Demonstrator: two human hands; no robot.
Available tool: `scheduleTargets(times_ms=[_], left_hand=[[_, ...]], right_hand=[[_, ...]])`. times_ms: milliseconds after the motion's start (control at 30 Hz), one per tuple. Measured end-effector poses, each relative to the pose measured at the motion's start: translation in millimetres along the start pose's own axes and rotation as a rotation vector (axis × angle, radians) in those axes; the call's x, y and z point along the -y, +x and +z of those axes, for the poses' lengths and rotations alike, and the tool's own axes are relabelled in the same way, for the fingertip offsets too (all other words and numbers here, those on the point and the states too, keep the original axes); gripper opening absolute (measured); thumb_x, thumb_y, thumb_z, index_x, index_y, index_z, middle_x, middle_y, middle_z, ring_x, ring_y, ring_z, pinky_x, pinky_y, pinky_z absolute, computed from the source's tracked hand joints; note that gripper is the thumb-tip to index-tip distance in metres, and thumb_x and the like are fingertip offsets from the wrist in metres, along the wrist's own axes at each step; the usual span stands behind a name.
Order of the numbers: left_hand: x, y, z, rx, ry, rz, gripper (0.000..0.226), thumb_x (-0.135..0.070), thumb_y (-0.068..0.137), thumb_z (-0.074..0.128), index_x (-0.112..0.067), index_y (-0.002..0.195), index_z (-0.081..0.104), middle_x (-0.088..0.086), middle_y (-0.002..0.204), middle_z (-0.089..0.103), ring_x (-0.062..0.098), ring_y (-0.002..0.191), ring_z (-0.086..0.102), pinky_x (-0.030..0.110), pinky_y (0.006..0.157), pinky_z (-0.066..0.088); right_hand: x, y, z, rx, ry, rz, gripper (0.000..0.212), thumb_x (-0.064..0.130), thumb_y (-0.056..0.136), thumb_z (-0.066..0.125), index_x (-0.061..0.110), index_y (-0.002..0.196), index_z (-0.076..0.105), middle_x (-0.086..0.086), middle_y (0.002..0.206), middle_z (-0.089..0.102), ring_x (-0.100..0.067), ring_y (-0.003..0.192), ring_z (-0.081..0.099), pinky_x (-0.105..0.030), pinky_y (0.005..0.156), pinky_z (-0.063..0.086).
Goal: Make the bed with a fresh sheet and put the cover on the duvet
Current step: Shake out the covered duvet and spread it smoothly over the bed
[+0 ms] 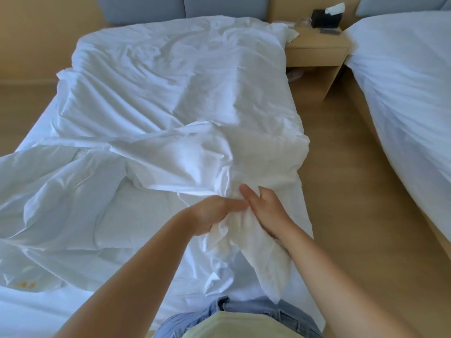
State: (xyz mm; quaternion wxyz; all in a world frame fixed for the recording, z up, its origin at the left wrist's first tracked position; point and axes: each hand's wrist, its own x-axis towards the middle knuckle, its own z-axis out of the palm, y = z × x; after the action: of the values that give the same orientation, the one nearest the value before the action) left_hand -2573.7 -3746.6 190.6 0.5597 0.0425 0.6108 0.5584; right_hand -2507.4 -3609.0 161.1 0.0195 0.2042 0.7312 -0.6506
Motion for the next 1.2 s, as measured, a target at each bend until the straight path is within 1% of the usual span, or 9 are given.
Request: scheduleTargets(times_ms=[200, 367, 467, 667, 767, 900, 1000, 1100, 1200], left_hand=[[7.5, 1.4, 14.3, 0.215, 0.254, -0.263, 0.03, -0.022, 0.073, 0.074, -0.016, 0.102, 0.068, 0.002, 0.1, 0.073, 0.019, 0.095, 0.069, 0.03, 0.082, 0.054], [5.3, 4.0, 11.0, 0.075, 0.068, -0.059, 0.032, -0.018, 0.078, 0.07, -0.013, 0.109, 0.065, 0.007, 0.105, 0.072, 0.024, 0.099, 0.068, 0.037, 0.088, 0.053], [9.7, 3.9, 18.4, 0.071, 0.094, -0.031, 0.031, -0.02, 0.079, 0.069, -0.015, 0.109, 0.064, 0.005, 0.101, 0.072, 0.022, 0.097, 0.068, 0.037, 0.089, 0.053], [22.1, -1.2, 22.6, 0.22, 0.181, -0.256, 0.022, -0.018, 0.062, 0.073, -0.02, 0.084, 0.075, 0.0, 0.086, 0.074, 0.016, 0.08, 0.07, 0.029, 0.074, 0.055], [17.8, -2.7, 20.8, 0.144, 0.206, -0.232, 0.01, -0.015, 0.062, 0.076, -0.022, 0.07, 0.078, 0.0, 0.08, 0.074, 0.015, 0.074, 0.071, 0.026, 0.067, 0.056], [21.8, -0.2, 26.0, -0.085, 0.204, -0.125, 0.014, -0.012, 0.059, 0.073, -0.011, 0.073, 0.071, 0.006, 0.074, 0.069, 0.019, 0.066, 0.066, 0.025, 0.067, 0.052], [23.4, 1.4, 34.0, -0.096, 0.05, -0.078, 0.02, -0.002, 0.076, 0.059, -0.001, 0.093, 0.069, 0.012, 0.083, 0.069, 0.024, 0.076, 0.066, 0.031, 0.073, 0.054], [27.3, 1.8, 36.7, -0.055, -0.111, -0.112, 0.026, -0.004, 0.085, 0.053, 0.002, 0.109, 0.063, 0.016, 0.091, 0.069, 0.029, 0.082, 0.067, 0.037, 0.076, 0.055], [30.1, 1.9, 44.0, -0.124, -0.065, -0.105, 0.011, -0.01, 0.088, 0.059, -0.004, 0.088, 0.068, 0.008, 0.074, 0.07, 0.017, 0.065, 0.067, 0.025, 0.062, 0.054]], right_hand=[[8.6, 23.1, -11.0, -0.249, -0.432, -0.231, 0.048, 0.039, 0.09, 0.059, 0.018, 0.056, 0.032, 0.005, 0.053, 0.039, -0.015, 0.057, 0.04, -0.032, 0.058, 0.032], [7.3, 13.2, -17.5, -0.133, -0.17, -0.113, 0.024, 0.045, 0.089, 0.057, 0.024, 0.081, 0.049, 0.01, 0.08, 0.059, -0.004, 0.073, 0.057, -0.019, 0.064, 0.042], [0.8, 5.8, -13.5, 0.039, -0.157, -0.051, 0.031, 0.043, 0.088, 0.059, 0.024, 0.066, 0.05, 0.018, 0.056, 0.054, 0.003, 0.052, 0.051, -0.009, 0.051, 0.037], [-15.4, 11.0, -23.9, -0.234, -0.535, -0.253, 0.053, 0.043, 0.093, 0.054, 0.018, 0.054, 0.027, 0.008, 0.046, 0.032, -0.012, 0.047, 0.032, -0.031, 0.053, 0.03], [-13.9, 11.9, -27.7, -0.258, -0.504, -0.199, 0.042, 0.047, 0.089, 0.056, 0.016, 0.065, 0.043, 0.005, 0.062, 0.048, -0.013, 0.06, 0.046, -0.031, 0.058, 0.038], [-4.8, -2.0, -32.3, -0.048, -0.198, 0.069, 0.058, 0.056, 0.078, 0.064, 0.025, 0.124, 0.047, 0.012, 0.122, 0.045, -0.005, 0.115, 0.045, -0.024, 0.094, 0.038], [-11.1, -32.4, -24.7, 0.114, -0.159, 0.059, 0.037, 0.049, 0.082, 0.066, 0.04, 0.112, 0.047, 0.025, 0.111, 0.044, 0.023, 0.099, 0.046, 0.001, 0.083, 0.035], [-27.0, -55.0, -17.0, -0.106, -0.104, 0.018, 0.048, 0.045, 0.081, 0.069, 0.036, 0.121, 0.045, 0.018, 0.119, 0.042, 0.008, 0.108, 0.043, -0.01, 0.092, 0.035], [-32.2, -68.4, -18.2, -0.499, -0.351, -0.137, 0.047, 0.029, 0.076, 0.077, 0.012, 0.112, 0.052, 0.007, 0.108, 0.043, -0.012, 0.102, 0.043, -0.028, 0.088, 0.039]])
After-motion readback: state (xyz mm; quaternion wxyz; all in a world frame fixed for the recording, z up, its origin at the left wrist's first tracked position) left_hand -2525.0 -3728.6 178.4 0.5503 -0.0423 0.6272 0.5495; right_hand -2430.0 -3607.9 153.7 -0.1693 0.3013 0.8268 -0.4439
